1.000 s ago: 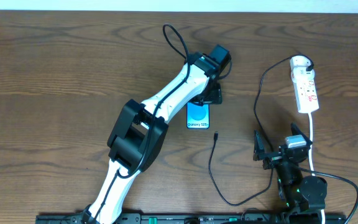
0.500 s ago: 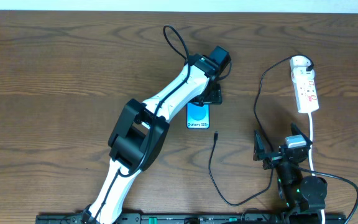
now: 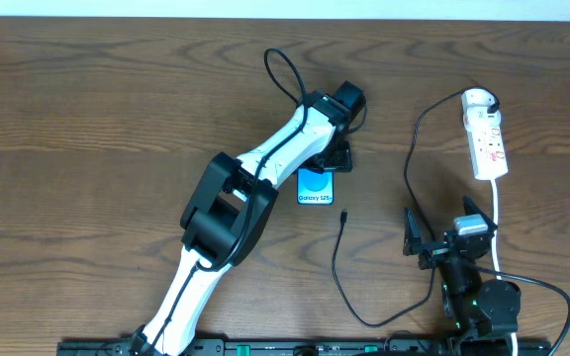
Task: Plug charger to phone and switch on socket
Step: 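Lower the left gripper onto the phone and align with its edges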
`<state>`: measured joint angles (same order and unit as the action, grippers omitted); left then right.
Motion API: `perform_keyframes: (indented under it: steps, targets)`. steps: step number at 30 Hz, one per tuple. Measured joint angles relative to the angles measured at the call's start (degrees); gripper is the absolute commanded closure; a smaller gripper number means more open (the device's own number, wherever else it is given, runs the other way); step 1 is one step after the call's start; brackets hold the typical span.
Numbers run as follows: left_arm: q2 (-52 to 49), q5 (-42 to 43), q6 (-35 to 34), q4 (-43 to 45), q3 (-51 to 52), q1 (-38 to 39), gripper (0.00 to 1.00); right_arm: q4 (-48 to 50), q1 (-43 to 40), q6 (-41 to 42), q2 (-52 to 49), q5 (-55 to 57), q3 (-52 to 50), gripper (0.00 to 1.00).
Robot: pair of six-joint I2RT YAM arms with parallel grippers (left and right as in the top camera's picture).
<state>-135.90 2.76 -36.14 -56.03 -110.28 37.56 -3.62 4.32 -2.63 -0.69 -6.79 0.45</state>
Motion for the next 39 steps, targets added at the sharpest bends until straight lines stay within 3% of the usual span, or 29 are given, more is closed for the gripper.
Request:
perform_keyframes:
  steps: [25,28,39]
  targets:
    - [0.0,-0.17,0.02,0.57,0.0,0.0,0.11,0.0,0.0,0.0,0.0,0.0,0.0,0.01]
    - [0.0,-0.2,-0.02,0.57,0.0,0.0,0.17,0.0,0.0,0.0,0.0,0.0,0.0,0.01]
    - [0.0,-0.35,0.17,0.57,0.0,-0.04,0.18,0.0,0.0,0.0,0.0,0.0,0.0,0.01]
